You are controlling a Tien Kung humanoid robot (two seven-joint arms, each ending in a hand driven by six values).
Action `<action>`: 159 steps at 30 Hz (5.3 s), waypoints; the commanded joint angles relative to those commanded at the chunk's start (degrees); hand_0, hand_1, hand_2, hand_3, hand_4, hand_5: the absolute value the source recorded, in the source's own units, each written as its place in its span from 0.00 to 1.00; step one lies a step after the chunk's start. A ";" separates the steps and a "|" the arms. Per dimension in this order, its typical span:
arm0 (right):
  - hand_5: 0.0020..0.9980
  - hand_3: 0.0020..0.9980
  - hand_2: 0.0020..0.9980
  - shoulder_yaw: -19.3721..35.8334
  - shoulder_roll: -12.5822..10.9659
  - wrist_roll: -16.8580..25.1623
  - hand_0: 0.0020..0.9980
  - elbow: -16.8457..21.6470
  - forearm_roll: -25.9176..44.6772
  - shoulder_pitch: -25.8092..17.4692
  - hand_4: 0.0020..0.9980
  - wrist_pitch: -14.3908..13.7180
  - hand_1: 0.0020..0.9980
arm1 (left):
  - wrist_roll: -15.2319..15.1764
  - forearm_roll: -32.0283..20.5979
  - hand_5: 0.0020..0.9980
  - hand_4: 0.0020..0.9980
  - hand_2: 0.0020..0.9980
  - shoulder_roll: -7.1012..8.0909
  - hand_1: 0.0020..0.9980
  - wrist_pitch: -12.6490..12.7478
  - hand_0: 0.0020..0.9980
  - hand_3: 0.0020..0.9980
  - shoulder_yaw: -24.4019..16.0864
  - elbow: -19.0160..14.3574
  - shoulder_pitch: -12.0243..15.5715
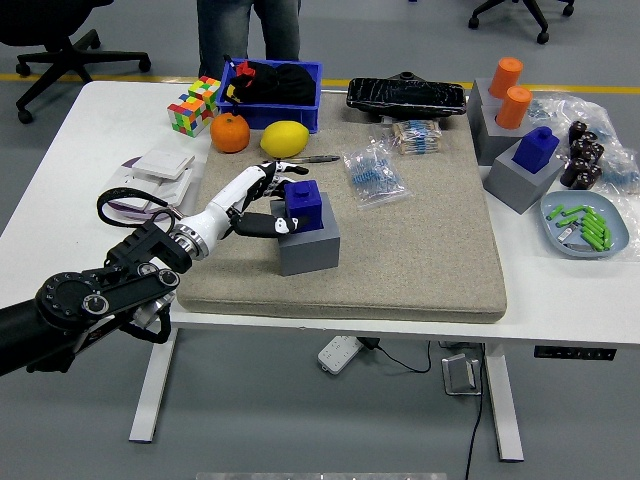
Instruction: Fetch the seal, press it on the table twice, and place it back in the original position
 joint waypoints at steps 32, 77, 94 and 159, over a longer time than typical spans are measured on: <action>0.52 0.62 0.65 0.34 0.19 0.08 0.72 -0.07 -0.08 -0.17 0.72 0.02 0.68 | -2.96 0.51 0.00 0.59 0.48 5.82 0.51 1.49 0.64 0.59 -8.16 -0.59 2.24; 0.52 0.61 0.65 -3.16 -0.35 -0.08 0.72 -0.03 0.93 0.52 0.72 -0.03 0.68 | -4.85 -9.34 0.00 0.59 0.48 0.11 0.51 1.38 0.63 0.59 -2.19 14.26 8.78; 0.52 0.61 0.65 -2.74 -0.09 -0.02 0.72 -0.03 0.77 0.27 0.72 -0.06 0.68 | -4.71 -9.05 0.00 0.62 0.48 -0.05 0.51 1.40 0.63 0.59 -1.82 14.18 8.44; 0.51 0.61 0.65 -0.60 -0.16 -0.06 0.72 0.01 0.23 0.08 0.72 -0.04 0.68 | -3.36 -4.32 0.00 0.63 0.48 -0.65 0.51 1.23 0.62 0.59 1.57 1.25 -0.29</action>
